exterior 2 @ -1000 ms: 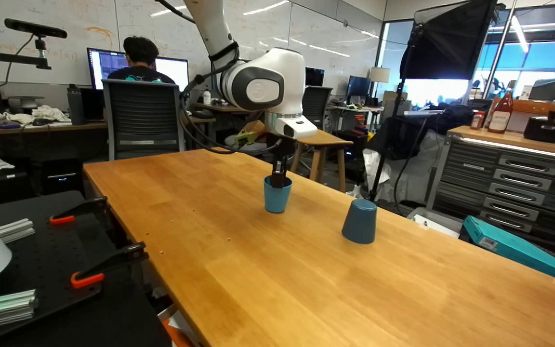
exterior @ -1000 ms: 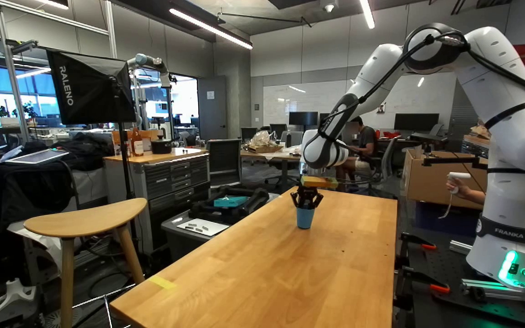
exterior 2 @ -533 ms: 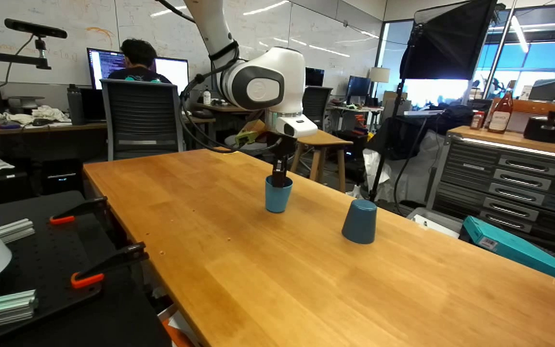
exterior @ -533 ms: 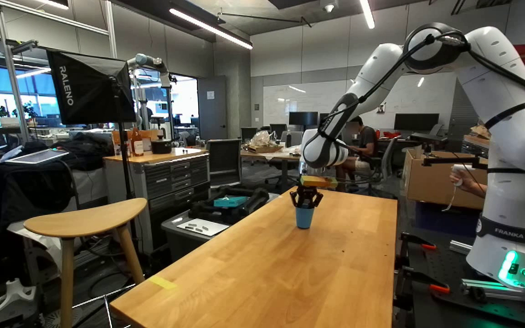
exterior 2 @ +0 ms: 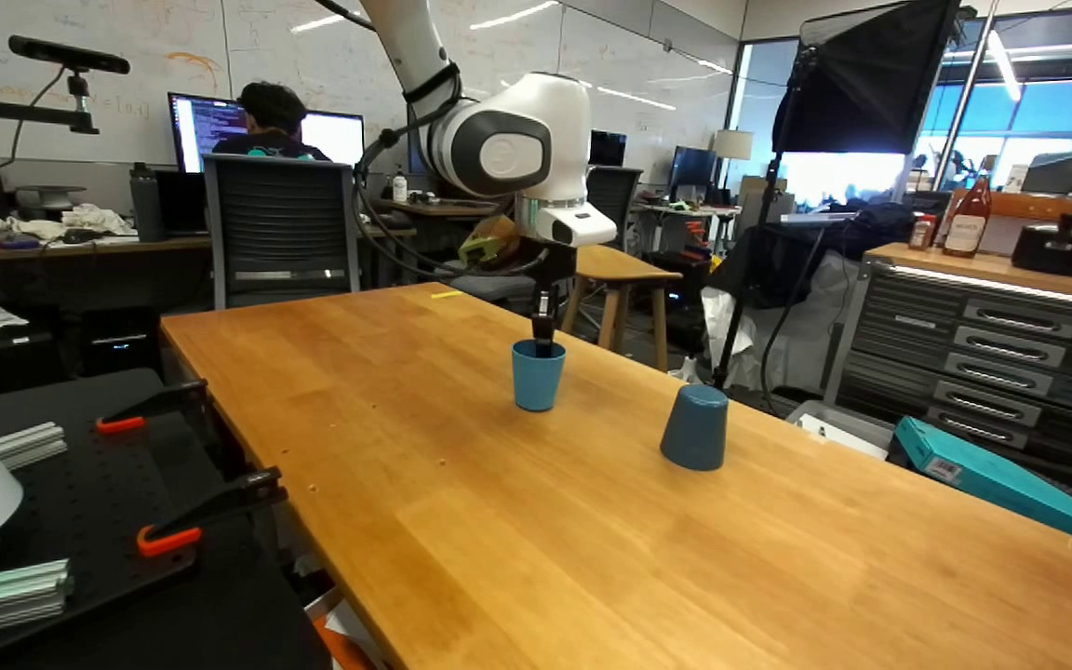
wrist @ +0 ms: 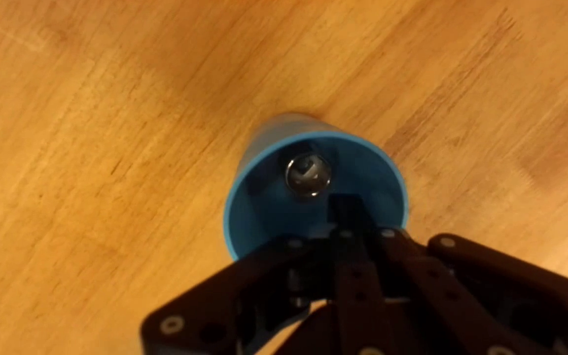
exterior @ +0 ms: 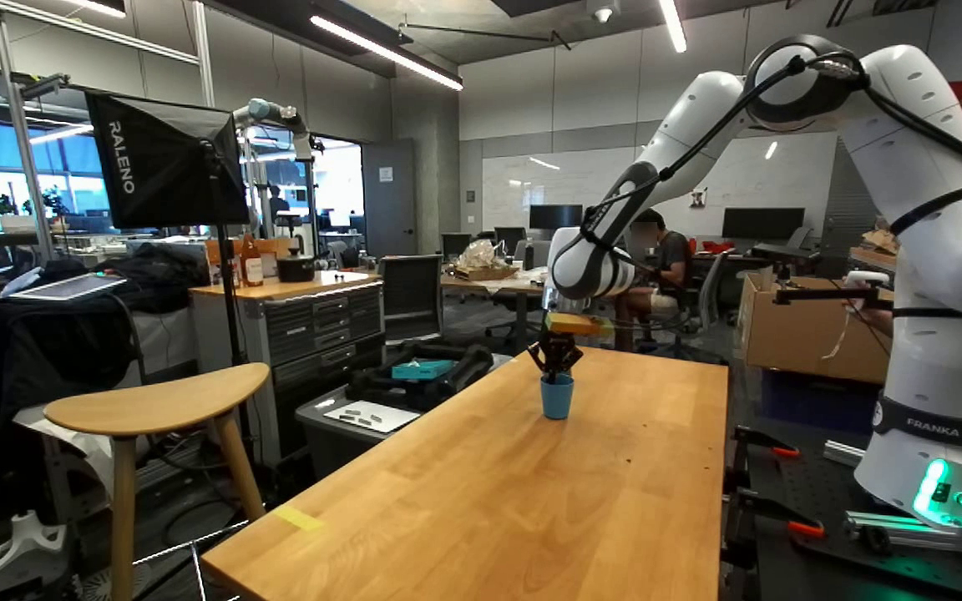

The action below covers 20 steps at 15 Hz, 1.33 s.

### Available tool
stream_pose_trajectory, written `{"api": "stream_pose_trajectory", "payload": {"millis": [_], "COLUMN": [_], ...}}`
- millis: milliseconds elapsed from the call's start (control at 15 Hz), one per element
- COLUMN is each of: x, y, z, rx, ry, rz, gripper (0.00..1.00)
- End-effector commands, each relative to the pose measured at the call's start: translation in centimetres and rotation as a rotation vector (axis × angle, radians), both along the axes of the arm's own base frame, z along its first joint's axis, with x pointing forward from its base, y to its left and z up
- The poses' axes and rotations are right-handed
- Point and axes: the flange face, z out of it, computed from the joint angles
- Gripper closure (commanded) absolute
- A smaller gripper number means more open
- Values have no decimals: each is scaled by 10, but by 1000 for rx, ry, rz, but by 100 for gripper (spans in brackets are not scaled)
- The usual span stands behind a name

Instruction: Pick up the silver block from the table and put it in the light blue cup.

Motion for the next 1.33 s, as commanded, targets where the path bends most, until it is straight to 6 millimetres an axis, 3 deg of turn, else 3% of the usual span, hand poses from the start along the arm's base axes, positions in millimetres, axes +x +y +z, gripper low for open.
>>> {"api": "stream_pose_trajectory", "payload": {"millis": [0,200,267,333,667,733,800,933,1267], "x": [4,10,11,12,15,15,15,13,14], "y": [4,1,0,-1,-7,-1,-2,-2,-1], "z": [40,83,98,115,188,163,172,167,157], "rx": [20,42,46,55,61,65,65,67,68], "ry": [-21,-32,-34,-35,-11,-20,-26,-17,-3], "rz": [14,22,32,51,148,113,115,115,115], "gripper": [96,95,70,69,33,24,43,27,24]}}
